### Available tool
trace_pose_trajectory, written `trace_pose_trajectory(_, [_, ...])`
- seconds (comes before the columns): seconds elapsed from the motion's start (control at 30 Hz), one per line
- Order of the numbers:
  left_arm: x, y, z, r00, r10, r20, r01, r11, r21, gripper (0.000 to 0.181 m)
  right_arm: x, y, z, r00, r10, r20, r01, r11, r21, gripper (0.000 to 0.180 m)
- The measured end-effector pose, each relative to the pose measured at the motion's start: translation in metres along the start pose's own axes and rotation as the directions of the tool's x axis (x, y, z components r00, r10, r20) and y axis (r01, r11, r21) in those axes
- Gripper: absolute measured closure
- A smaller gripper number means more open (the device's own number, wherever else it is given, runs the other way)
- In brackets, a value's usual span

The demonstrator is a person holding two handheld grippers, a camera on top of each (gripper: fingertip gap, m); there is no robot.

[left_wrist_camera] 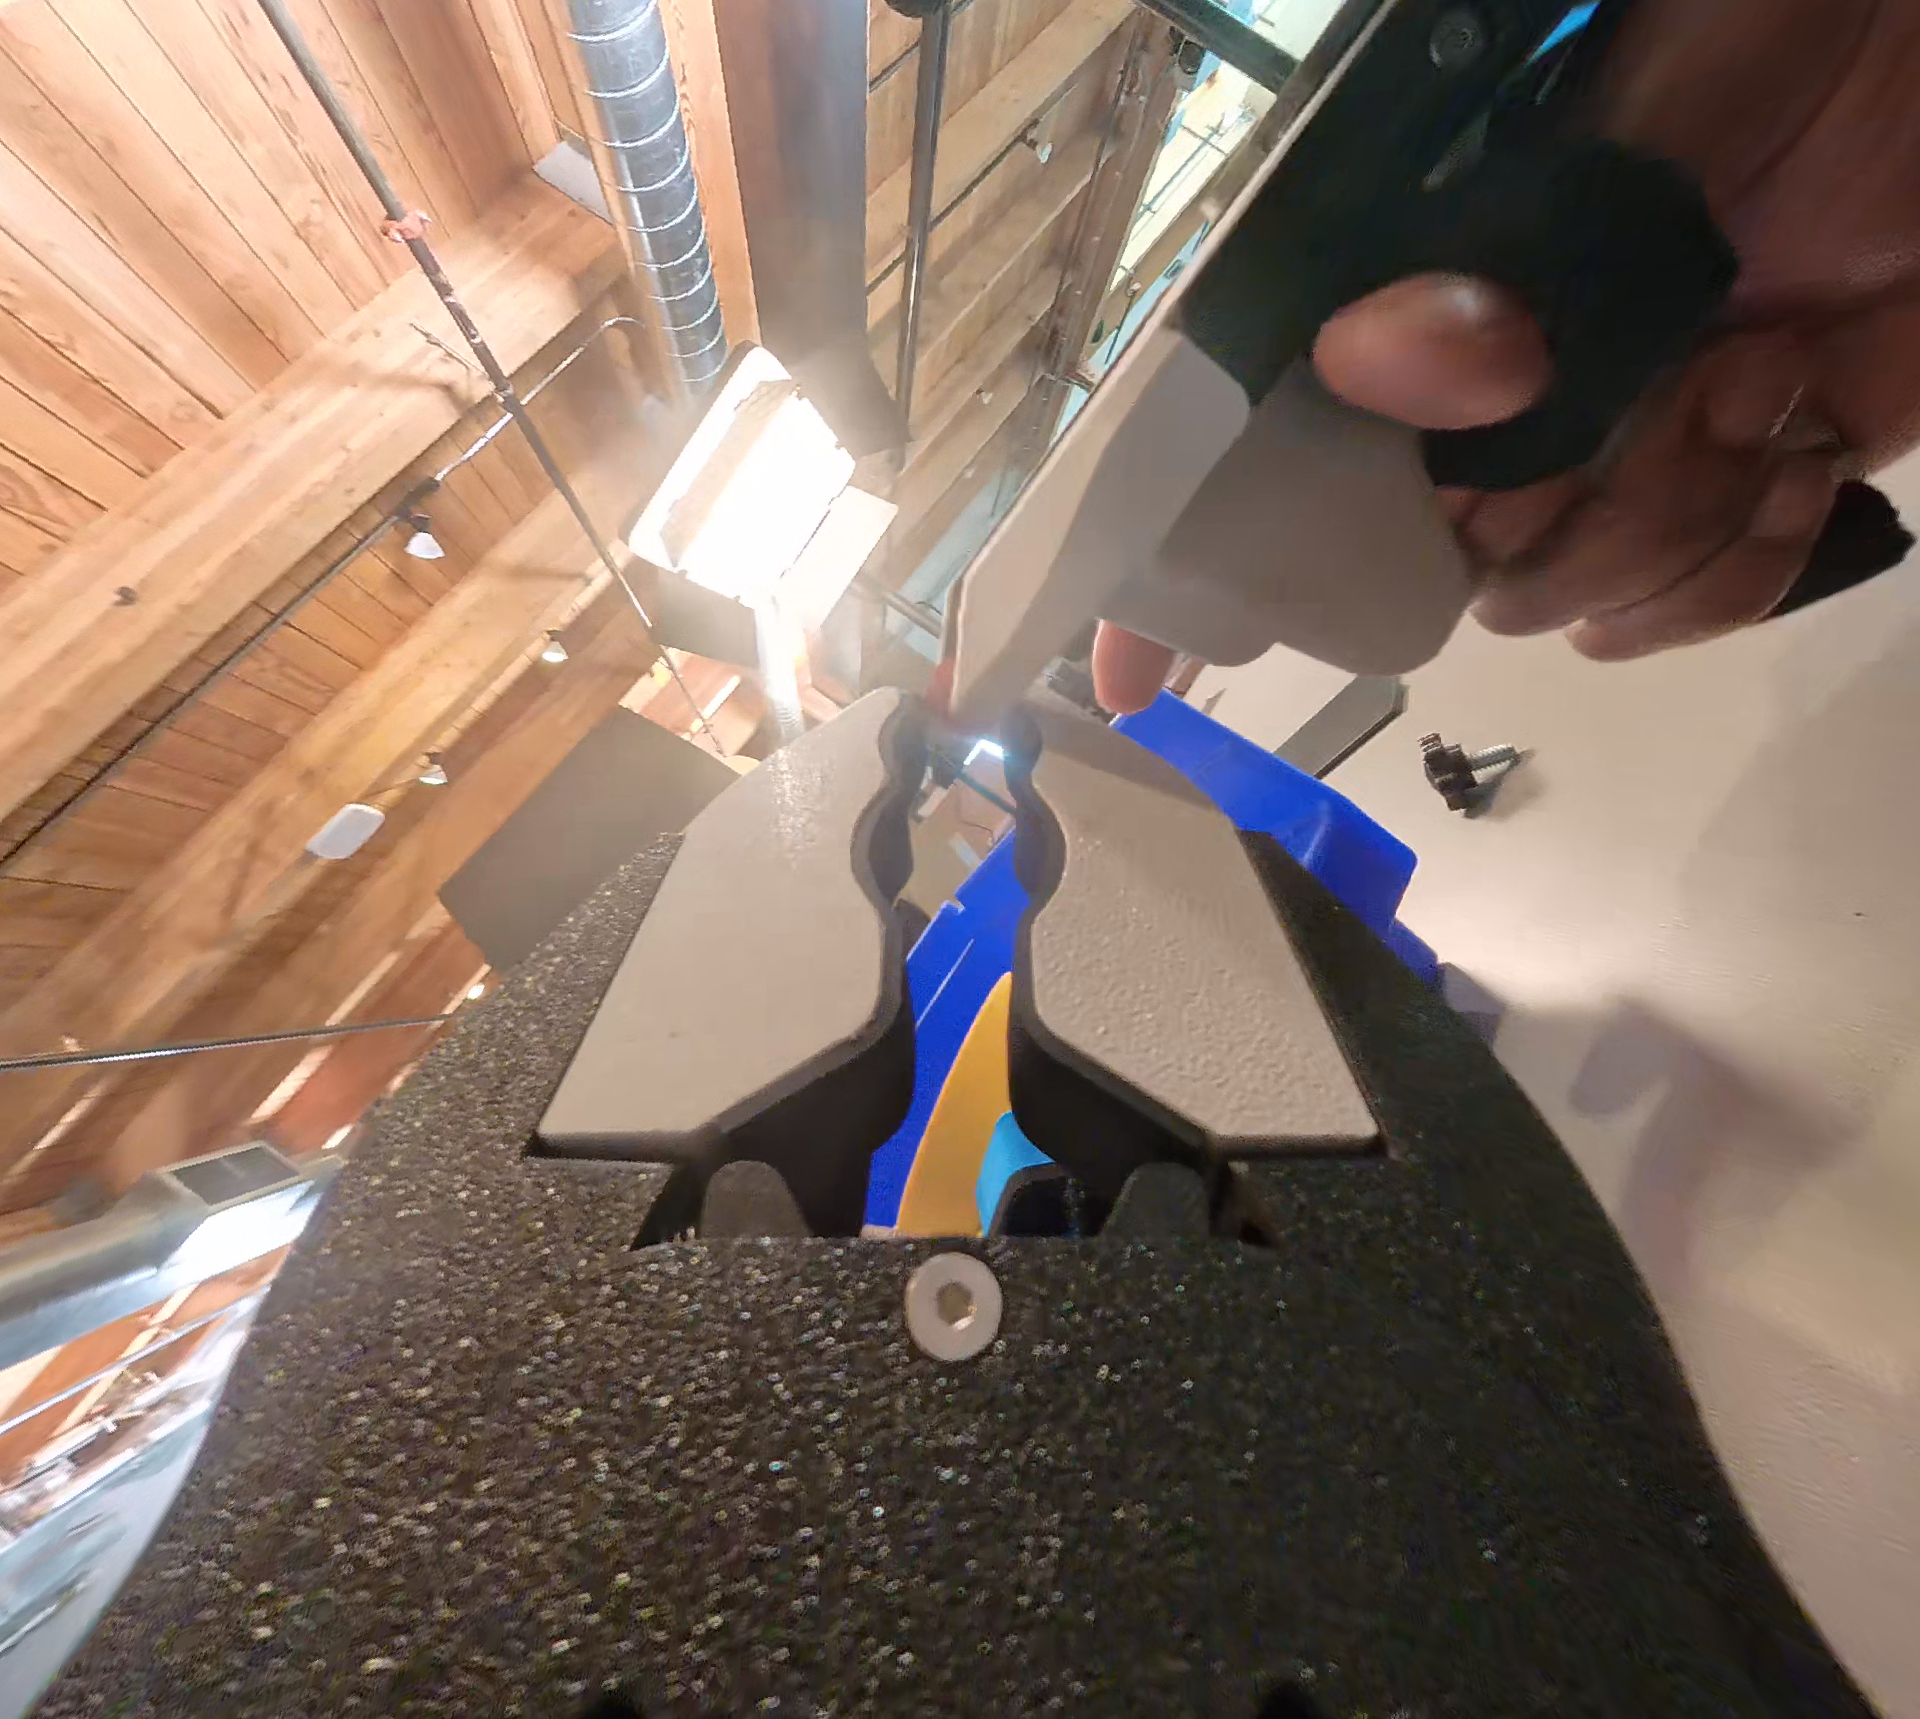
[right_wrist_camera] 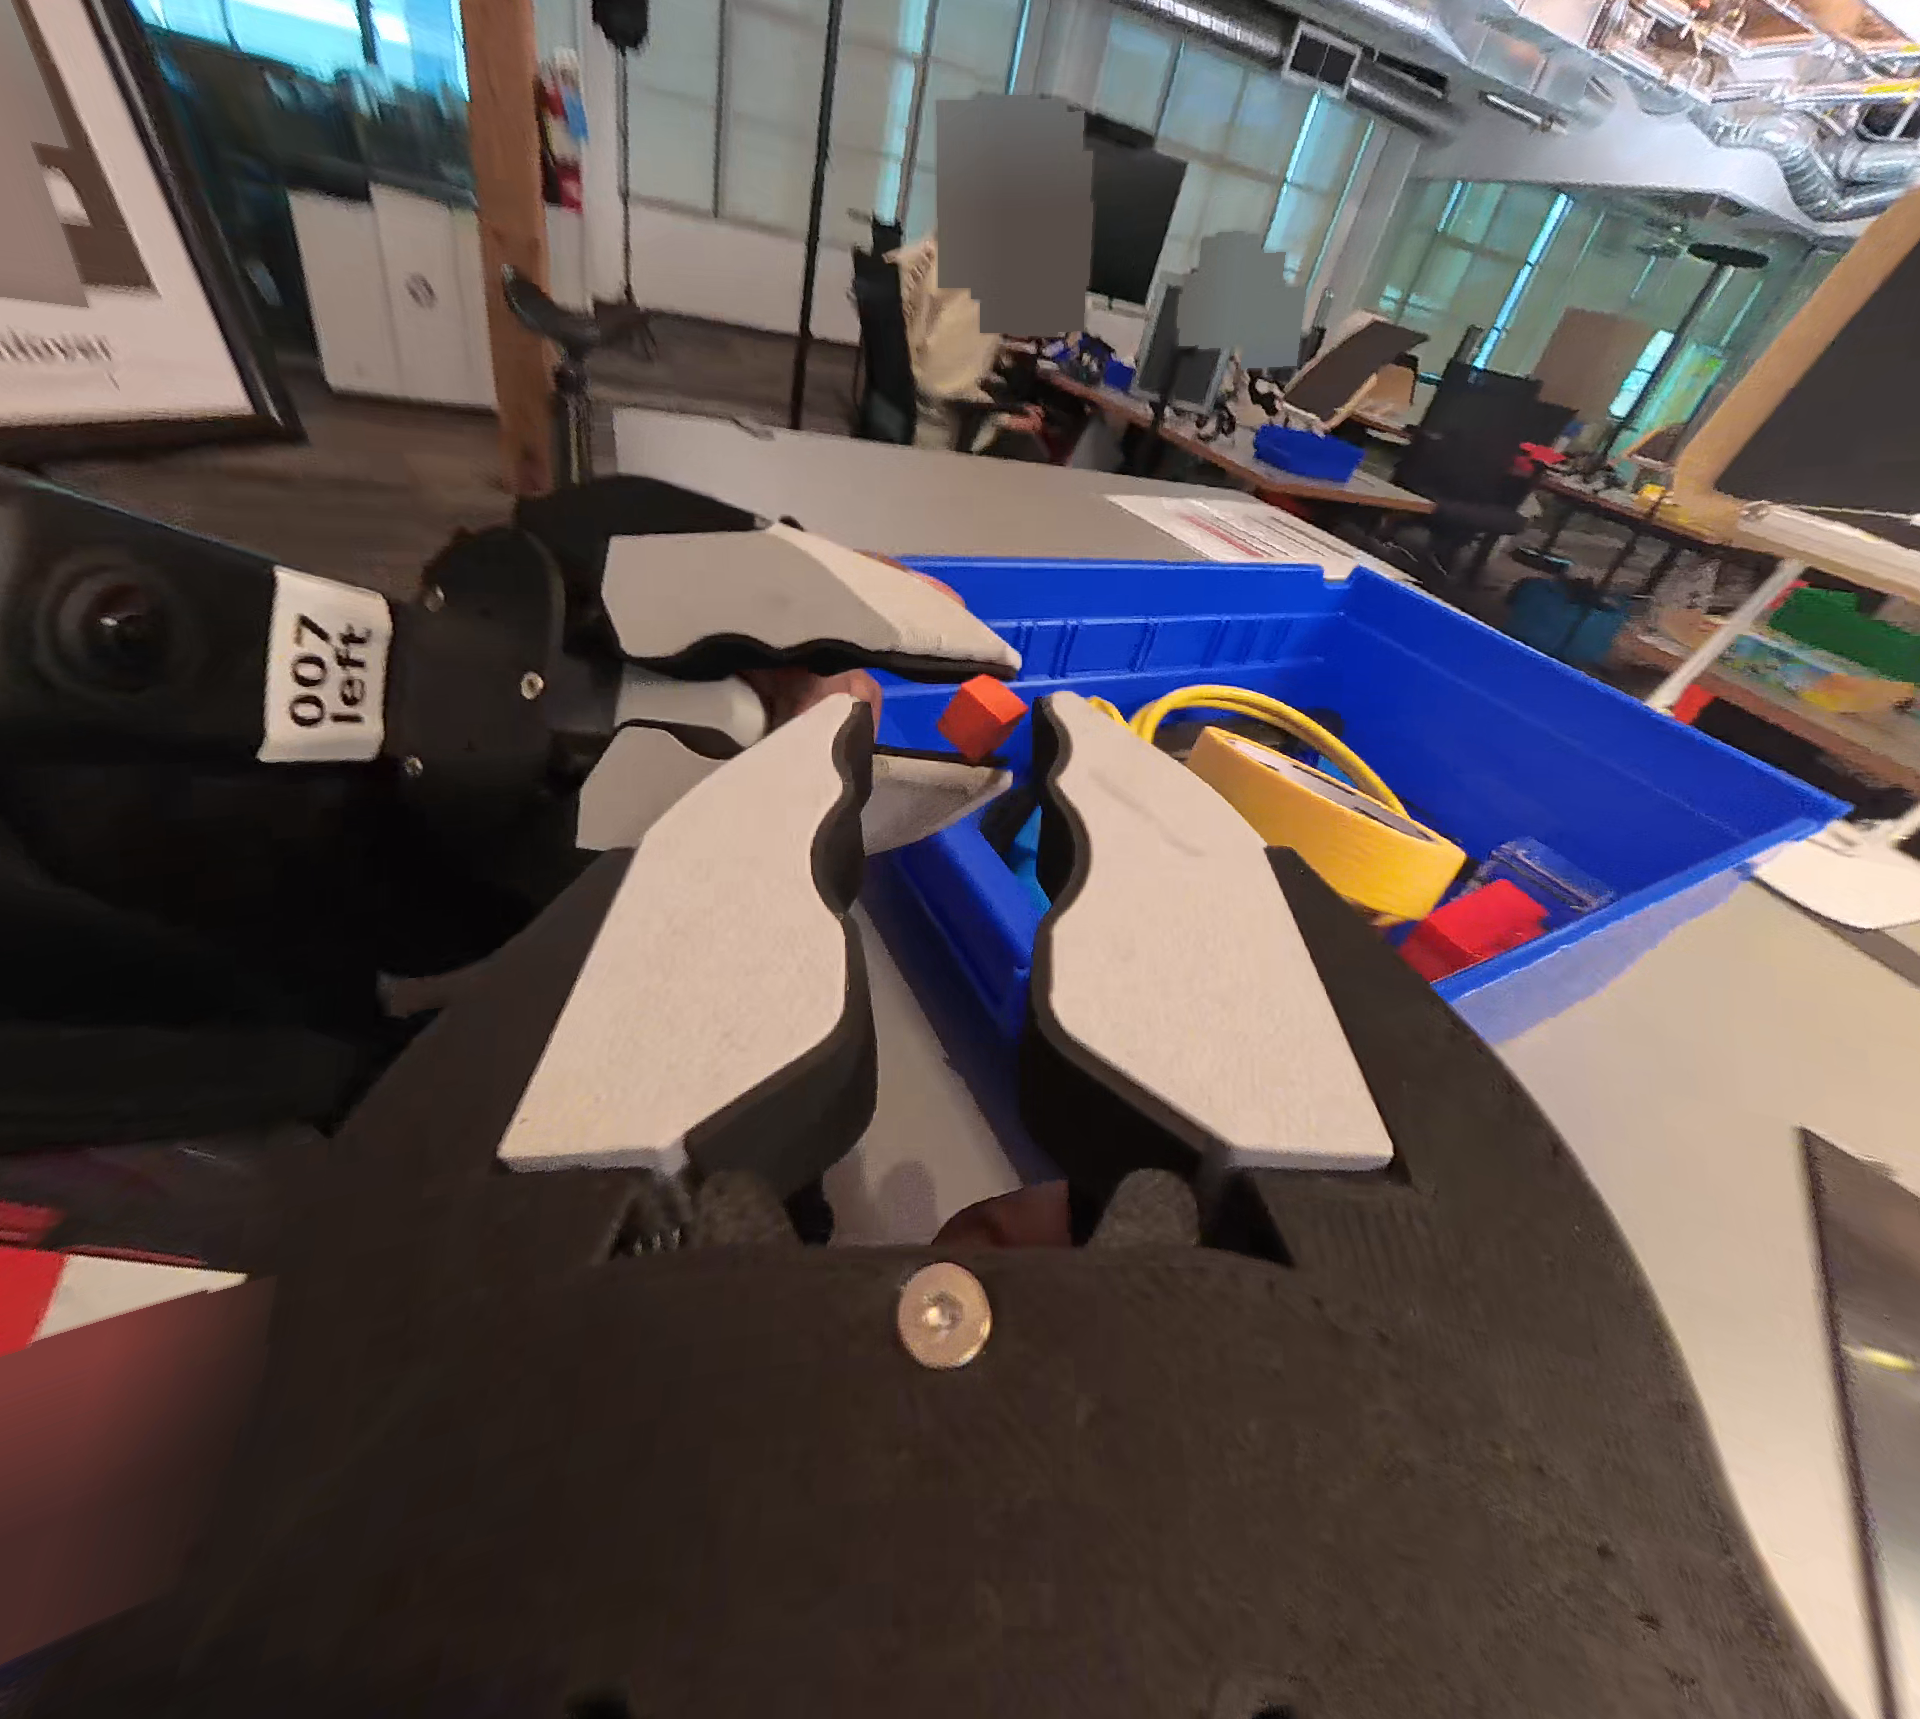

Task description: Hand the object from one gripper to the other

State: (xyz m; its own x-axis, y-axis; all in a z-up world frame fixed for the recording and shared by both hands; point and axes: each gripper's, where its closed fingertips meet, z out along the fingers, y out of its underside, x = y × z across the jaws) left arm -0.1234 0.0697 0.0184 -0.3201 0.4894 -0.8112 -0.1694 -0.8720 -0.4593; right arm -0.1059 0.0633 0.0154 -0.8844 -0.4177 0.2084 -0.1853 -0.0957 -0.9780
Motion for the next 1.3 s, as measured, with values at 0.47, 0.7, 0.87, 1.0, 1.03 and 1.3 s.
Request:
trace_pose_trajectory(0.47, [0.011,-0.009,-0.002,0.996,0.082,-0.027,-0.08,0.996,0.048,0.166,0.0,0.005,-0.007,0.992,-0.126,-0.015,0.123,0.984,-0.13,0.163])
trace_pose_trajectory(0.7, [0.0,-0.016,-0.004,0.996,-0.081,-0.028,0.083,0.991,0.102,0.156,0.007,-0.009,-0.011,0.998,0.059,0.025,-0.06,0.998,0.029,0.164])
trace_pose_trajectory(0.87, [-0.02,-0.026,-0.008,0.927,-0.371,-0.043,0.373,0.909,0.185,0.143,0.021,-0.036,-0.02,0.861,0.463,0.21,-0.509,0.793,0.336,0.164])
trace_pose_trajectory(1.0, [-0.004,-0.026,0.0,0.958,-0.285,-0.024,0.286,0.95,0.123,0.14,0.028,-0.038,-0.024,0.622,0.649,0.437,-0.78,0.469,0.415,0.164])
trace_pose_trajectory(1.03, [-0.002,-0.025,0.001,0.969,-0.245,-0.005,0.244,0.964,0.108,0.14,0.028,-0.036,-0.023,0.572,0.668,0.476,-0.817,0.409,0.407,0.164])
trace_pose_trajectory(1.3, [-0.007,-0.025,-0.002,0.971,-0.237,0.029,0.232,0.965,0.125,0.146,0.004,-0.028,-0.007,0.455,0.698,0.553,-0.89,0.336,0.308,0.164])
